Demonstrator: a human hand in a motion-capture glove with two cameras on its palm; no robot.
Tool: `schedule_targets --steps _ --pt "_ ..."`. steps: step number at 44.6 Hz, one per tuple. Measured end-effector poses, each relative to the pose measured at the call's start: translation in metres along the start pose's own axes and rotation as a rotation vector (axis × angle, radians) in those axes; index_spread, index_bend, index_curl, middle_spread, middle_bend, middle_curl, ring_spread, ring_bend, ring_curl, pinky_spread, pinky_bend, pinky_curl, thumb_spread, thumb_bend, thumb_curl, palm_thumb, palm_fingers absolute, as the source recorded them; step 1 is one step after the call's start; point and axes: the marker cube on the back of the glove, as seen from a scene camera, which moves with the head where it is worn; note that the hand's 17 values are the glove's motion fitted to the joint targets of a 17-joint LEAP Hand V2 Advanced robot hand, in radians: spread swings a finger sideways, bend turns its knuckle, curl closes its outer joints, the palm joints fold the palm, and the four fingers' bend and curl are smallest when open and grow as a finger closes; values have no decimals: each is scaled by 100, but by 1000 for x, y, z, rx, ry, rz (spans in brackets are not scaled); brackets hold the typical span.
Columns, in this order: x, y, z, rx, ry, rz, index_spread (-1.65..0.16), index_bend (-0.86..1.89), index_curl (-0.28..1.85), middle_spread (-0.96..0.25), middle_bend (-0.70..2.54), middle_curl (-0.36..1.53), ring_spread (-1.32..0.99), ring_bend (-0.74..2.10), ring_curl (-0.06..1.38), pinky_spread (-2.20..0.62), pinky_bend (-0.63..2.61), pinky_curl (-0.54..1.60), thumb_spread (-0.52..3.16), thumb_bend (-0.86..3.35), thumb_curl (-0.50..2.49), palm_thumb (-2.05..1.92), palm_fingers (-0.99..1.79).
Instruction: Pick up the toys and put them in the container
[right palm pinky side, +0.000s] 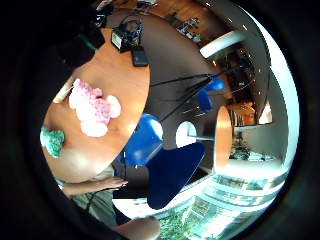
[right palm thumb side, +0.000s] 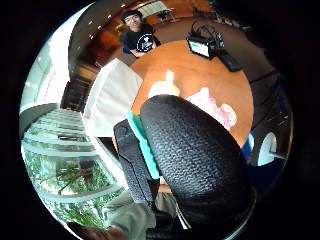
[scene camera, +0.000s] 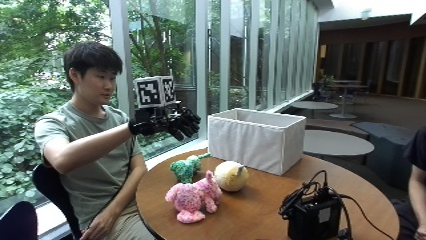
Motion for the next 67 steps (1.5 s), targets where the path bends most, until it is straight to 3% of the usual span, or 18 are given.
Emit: schedule_targets --steps 12,32,44,52,57,61,65,67 --pt "1 3 -1 17 -23 20 -20 6 1 -15 27 14 -16 59 17 -11 82 27 100 -10 0 -16 16" --pt "-7 -27 12 -183 15 141 -22 10 8 -16 37 26 -19 74 24 -13 96 34 122 -9 2 -14 1" --pt "-9 -56 110 -440 24 265 -16 7 10 -6 34 30 -12 79 25 -8 108 37 114 -8 8 -11 -10" --pt "0 -52 180 -520 -17 258 -13 6 11 -1 33 32 -7 76 25 -3 109 37 109 -6 13 -8 -15" --pt "4 -53 200 -410 -79 269 -15 11 12 -4 45 36 -13 88 28 -8 106 36 112 0 17 2 14" --pt "-14 -48 208 -310 -22 258 -16 12 12 -13 68 43 -19 94 28 -16 102 32 120 5 21 13 41" --pt "-24 -49 211 -223 48 257 -16 14 13 -17 64 43 -24 111 34 -22 107 34 127 11 26 24 57" --pt "-23 -53 211 -171 73 257 -16 12 11 -20 82 49 -26 114 34 -25 103 33 126 16 30 33 72"
